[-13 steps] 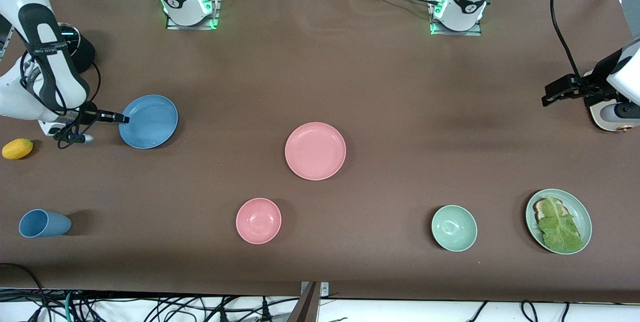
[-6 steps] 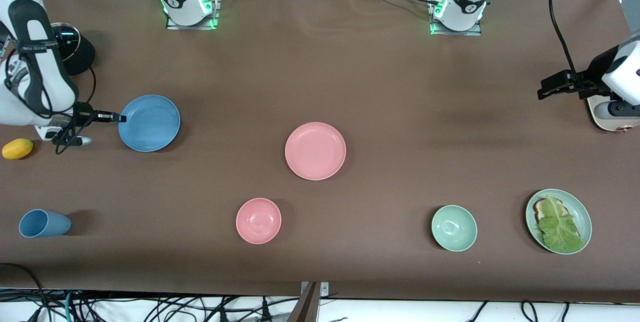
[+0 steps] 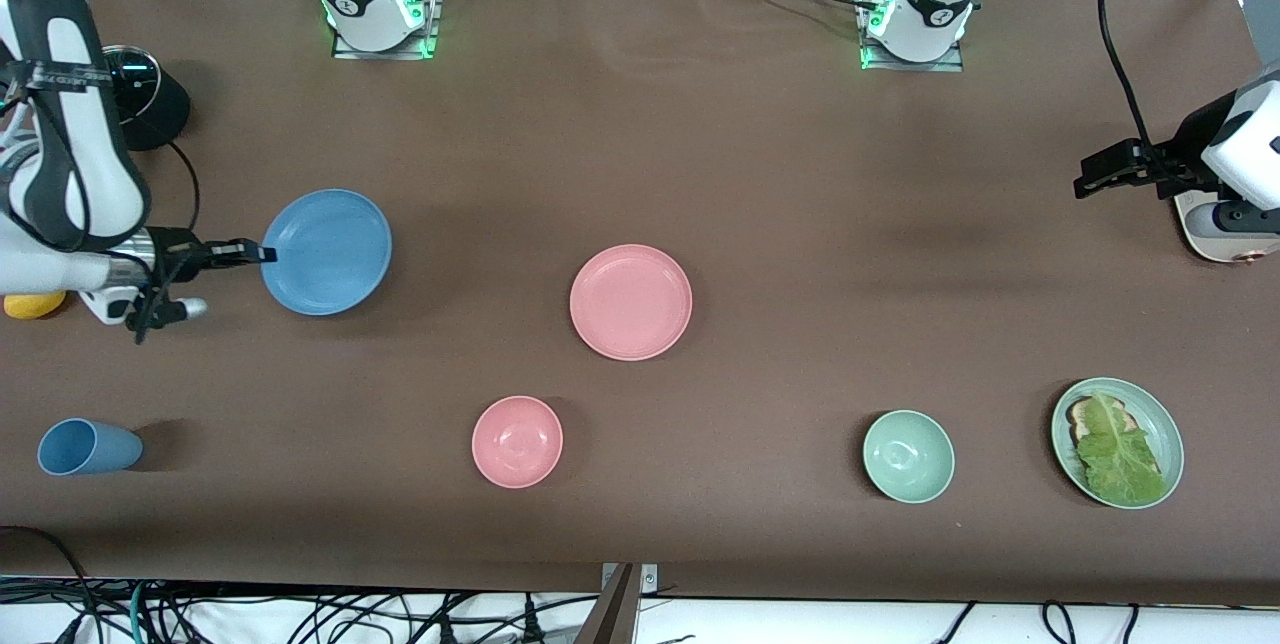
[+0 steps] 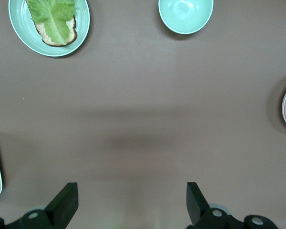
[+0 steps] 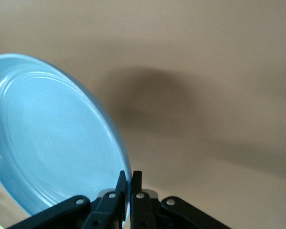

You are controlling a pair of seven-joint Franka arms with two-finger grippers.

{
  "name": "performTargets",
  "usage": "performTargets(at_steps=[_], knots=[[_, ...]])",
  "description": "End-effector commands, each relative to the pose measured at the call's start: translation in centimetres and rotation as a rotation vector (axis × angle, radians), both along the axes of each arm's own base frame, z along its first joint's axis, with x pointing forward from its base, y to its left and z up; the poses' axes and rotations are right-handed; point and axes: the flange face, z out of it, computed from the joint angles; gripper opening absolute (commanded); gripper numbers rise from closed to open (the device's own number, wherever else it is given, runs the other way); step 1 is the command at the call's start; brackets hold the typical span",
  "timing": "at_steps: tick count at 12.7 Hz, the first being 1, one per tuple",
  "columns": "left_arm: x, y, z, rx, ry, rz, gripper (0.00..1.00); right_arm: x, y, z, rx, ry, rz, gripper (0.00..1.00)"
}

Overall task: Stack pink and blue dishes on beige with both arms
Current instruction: 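Carry the blue plate with the right gripper onto the pink plate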

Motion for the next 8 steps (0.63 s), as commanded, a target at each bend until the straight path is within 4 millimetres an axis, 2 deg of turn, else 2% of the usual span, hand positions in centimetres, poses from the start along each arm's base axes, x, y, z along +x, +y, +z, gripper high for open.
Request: performTargets(at_steps=[1, 2, 4, 8], knots=[[-0.1, -0.1, 0.7, -0.015, -0.001, -0.022, 1.00, 2.0, 7.6, 1.8, -0.024, 0.034, -0.054, 0.00], [-0.1, 0.0, 0.7, -0.015, -0.002, -0.019, 1.00, 2.2, 11.2, 1.6, -0.022, 0.039, -0.070, 0.00], [-0.3, 0.0, 1.1, -0.014, -0.008, -0.018, 1.00, 2.6, 16.8, 1.8, -0.013, 0.029, -0.169, 0.00], [-1.0, -0.5, 2.1, -0.012, -0.024, -0.019, 1.00, 1.7, 30.7, 1.2, -0.091, -0.032, -0.311, 0.00]])
